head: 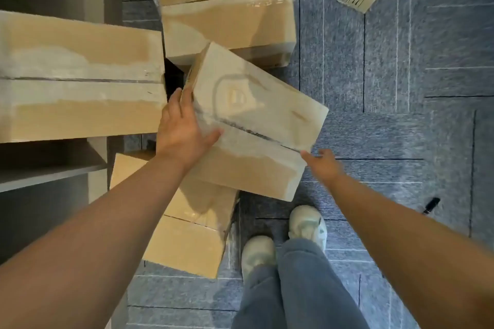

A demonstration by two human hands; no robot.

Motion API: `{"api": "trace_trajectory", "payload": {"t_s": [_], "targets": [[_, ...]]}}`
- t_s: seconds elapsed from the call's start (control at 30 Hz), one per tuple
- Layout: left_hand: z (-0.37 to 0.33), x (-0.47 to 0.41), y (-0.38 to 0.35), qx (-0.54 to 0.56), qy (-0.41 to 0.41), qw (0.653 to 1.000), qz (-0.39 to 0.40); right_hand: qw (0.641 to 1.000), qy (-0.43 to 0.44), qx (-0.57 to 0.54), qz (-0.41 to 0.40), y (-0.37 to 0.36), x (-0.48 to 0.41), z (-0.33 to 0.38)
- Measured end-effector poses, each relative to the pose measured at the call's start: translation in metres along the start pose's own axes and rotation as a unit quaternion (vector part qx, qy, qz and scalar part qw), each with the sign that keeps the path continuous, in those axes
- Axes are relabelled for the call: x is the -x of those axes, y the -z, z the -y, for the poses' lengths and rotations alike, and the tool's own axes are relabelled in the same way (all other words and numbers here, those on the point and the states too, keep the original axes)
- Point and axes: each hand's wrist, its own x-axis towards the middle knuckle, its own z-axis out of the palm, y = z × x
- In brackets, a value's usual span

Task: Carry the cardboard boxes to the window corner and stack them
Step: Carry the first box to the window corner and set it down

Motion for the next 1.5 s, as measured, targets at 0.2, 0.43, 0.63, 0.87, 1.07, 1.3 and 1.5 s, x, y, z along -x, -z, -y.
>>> {"api": "trace_trajectory", "payload": {"t_s": [0.2,0.43,0.63,0.87,1.07,1.3,1.5], "targets": [[0.007,-0.009,-0.013,0.058,0.035,0.997,-0.024,0.985,-0.048,-0.14,0.092,-0.015,-0.028,-0.013],[0.001,-0.01,-0.001,0.1,0.078,0.992,-0.014,0.968,-0.022,-0.217,0.126,-0.01,-0.005,0.007],[-0.032,0.014,0.049,0.116,0.101,0.988,-0.006,0.983,0.012,-0.171,0.06,0.036,0.056,0.029],[-0.086,0.059,0.132,0.205,0.13,0.97,0.014,0.992,0.071,-0.068,-0.075,0.11,0.168,0.069],[-0.129,0.106,0.223,0.229,0.107,0.968,0.011,0.98,0.113,-0.042,-0.157,0.175,0.281,0.105],[-0.153,0.158,0.299,0.233,0.038,0.972,-0.009,0.962,0.127,-0.064,-0.231,0.207,0.39,0.115],[-0.156,0.213,0.344,0.237,-0.04,0.97,-0.017,0.942,0.123,-0.124,-0.287,0.201,0.491,0.085]]}}
